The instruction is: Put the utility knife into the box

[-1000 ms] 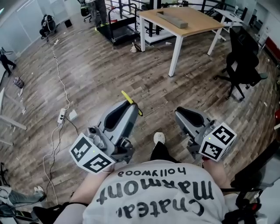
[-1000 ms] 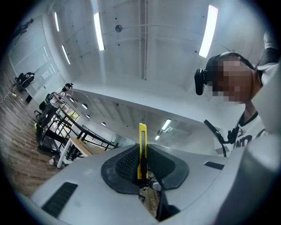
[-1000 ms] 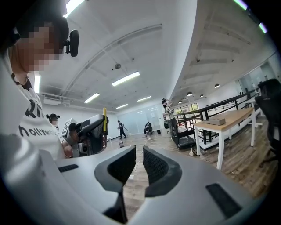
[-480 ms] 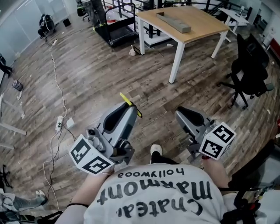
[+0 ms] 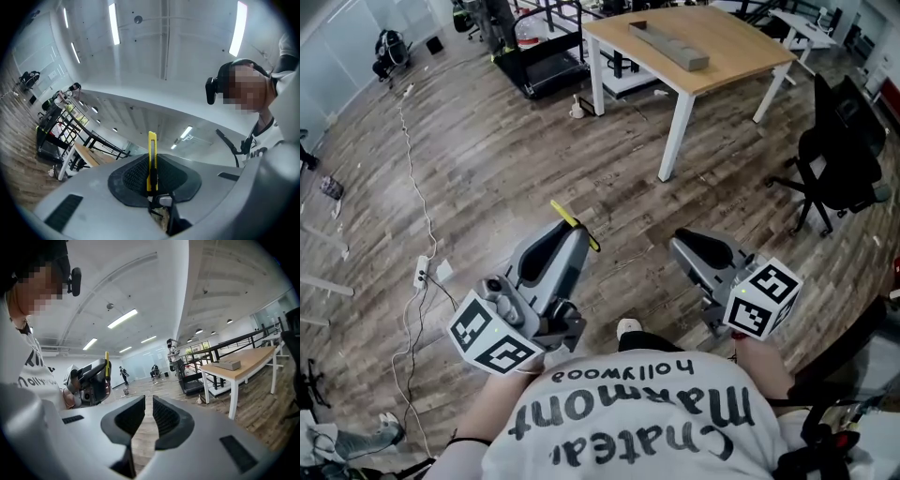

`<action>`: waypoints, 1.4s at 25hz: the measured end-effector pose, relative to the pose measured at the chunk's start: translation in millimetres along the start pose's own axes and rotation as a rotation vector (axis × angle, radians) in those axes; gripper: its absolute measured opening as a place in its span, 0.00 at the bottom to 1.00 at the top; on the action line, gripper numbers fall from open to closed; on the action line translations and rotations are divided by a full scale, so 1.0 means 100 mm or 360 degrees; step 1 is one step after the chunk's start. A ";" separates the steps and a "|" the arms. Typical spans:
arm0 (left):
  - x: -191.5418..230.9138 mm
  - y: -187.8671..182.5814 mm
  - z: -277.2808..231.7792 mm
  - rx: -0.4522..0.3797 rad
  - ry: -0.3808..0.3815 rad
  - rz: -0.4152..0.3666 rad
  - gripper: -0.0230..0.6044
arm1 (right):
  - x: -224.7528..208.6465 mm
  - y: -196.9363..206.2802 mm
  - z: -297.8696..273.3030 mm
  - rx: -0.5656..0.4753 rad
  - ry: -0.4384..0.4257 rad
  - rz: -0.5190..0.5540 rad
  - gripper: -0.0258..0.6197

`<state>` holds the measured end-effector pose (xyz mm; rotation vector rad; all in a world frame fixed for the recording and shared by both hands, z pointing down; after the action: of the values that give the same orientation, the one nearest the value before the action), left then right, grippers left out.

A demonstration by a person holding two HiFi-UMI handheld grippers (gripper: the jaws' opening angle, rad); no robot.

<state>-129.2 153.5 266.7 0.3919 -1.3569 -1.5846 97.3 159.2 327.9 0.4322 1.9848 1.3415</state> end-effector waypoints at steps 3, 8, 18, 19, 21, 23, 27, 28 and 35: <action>0.06 0.02 -0.09 0.0013 -0.0015 -0.0003 0.12 | -0.11 -0.02 -0.06 0.0014 -0.0018 -0.0014 0.12; 0.16 0.08 -0.34 0.0001 -0.0038 -0.0008 0.12 | -0.39 -0.11 -0.13 0.0030 -0.0047 -0.0012 0.12; 0.27 0.04 -0.43 -0.0048 -0.0092 -0.0021 0.12 | -0.55 -0.25 -0.27 0.0033 -0.0101 0.0045 0.12; 0.27 0.03 -0.42 -0.0054 -0.0095 -0.0026 0.12 | -0.55 -0.25 -0.28 0.0035 -0.0105 0.0050 0.12; 0.30 0.03 -0.42 -0.0062 -0.0103 -0.0031 0.12 | -0.54 -0.25 -0.31 0.0046 -0.0113 0.0059 0.12; 0.32 0.03 -0.43 -0.0069 -0.0105 -0.0031 0.12 | -0.53 -0.24 -0.32 0.0057 -0.0118 0.0066 0.12; 0.31 0.05 -0.52 -0.0073 -0.0091 -0.0037 0.12 | -0.58 -0.24 -0.29 0.0047 -0.0117 0.0058 0.12; 0.31 0.05 -0.55 -0.0070 -0.0088 -0.0039 0.12 | -0.60 -0.25 -0.28 0.0041 -0.0118 0.0050 0.12; 0.41 0.03 -0.67 -0.0044 -0.0107 -0.0032 0.12 | -0.77 -0.26 -0.30 0.0018 -0.0095 -0.0006 0.12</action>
<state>-96.5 82.5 261.4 0.3388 -1.3843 -1.6443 132.9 80.8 338.7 0.4680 1.9444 1.3011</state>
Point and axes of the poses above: the fingertips, and each gripper's own axes: z backward along the fingers, x to its left, y out of its underside, the point moved 6 cm from there along z, backward along the fingers, and after that the axes turned 5 degrees about -z, right-handed, at the moved point
